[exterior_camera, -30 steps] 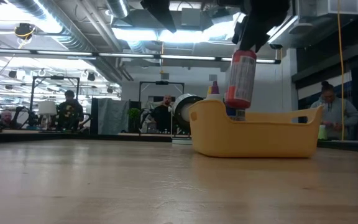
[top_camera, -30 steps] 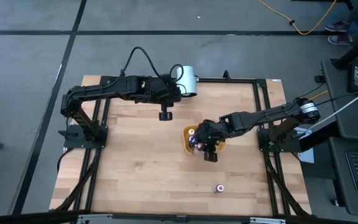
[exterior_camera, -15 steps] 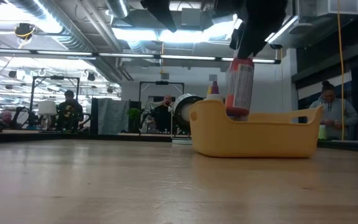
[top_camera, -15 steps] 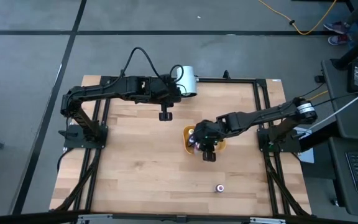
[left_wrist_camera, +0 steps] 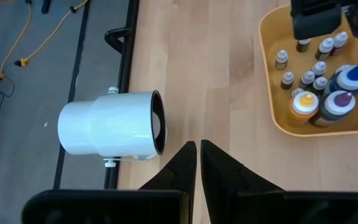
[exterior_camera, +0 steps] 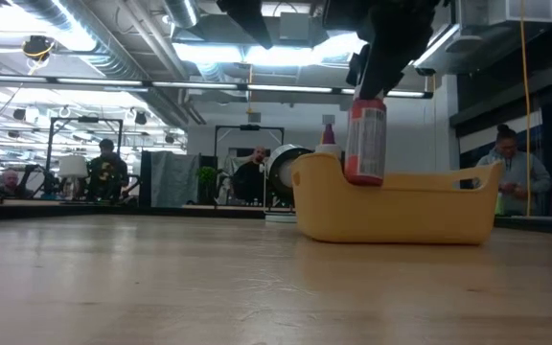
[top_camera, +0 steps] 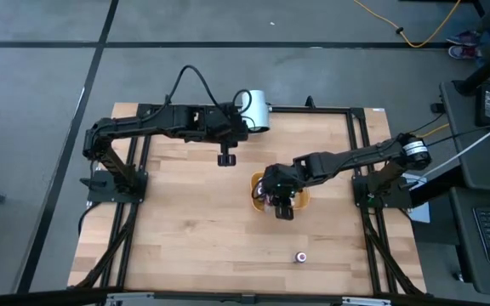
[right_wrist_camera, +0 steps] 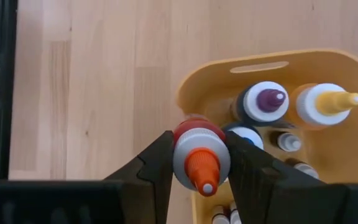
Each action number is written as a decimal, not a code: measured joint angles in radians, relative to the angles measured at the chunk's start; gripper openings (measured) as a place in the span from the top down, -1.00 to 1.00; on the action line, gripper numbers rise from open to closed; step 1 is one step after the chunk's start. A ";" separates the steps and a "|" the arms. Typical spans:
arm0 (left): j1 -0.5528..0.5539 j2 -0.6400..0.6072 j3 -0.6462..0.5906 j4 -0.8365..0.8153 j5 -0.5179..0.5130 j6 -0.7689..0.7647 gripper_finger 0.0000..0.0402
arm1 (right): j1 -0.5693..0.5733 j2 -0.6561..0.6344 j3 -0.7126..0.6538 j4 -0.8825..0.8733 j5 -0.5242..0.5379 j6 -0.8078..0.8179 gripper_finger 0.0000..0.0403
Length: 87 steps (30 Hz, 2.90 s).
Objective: Pick & Place food coloring
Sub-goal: Put the large orange food coloring bottle into the yellow bin, then put the large pink food coloring bottle into the yellow bin
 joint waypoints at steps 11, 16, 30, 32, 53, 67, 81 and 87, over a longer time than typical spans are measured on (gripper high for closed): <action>-0.010 0.000 0.000 0.000 -0.001 0.000 0.90 | -0.045 0.005 0.000 0.000 0.008 -0.029 0.35; -0.010 0.000 0.000 0.000 -0.001 0.000 0.90 | -0.055 0.005 0.000 0.012 0.008 -0.050 0.35; -0.010 0.000 0.000 0.005 -0.001 0.000 0.90 | -0.054 0.041 0.000 0.020 -0.050 -0.048 0.35; -0.010 0.000 0.000 0.007 -0.001 0.000 0.90 | -0.053 0.041 0.000 0.023 -0.050 -0.052 0.35; -0.010 0.000 0.000 0.046 0.002 0.008 0.90 | -0.056 0.065 0.000 0.057 -0.053 -0.128 0.35; -0.010 0.000 0.000 0.048 0.007 -0.003 0.90 | -0.056 0.073 -0.006 0.055 -0.030 -0.154 0.15; -0.024 0.000 0.000 0.050 0.010 -0.010 0.90 | -0.056 0.072 -0.005 0.064 0.001 -0.156 0.14; -0.023 0.000 0.000 0.050 0.010 -0.010 0.90 | -0.056 0.072 -0.004 0.063 0.002 -0.156 0.13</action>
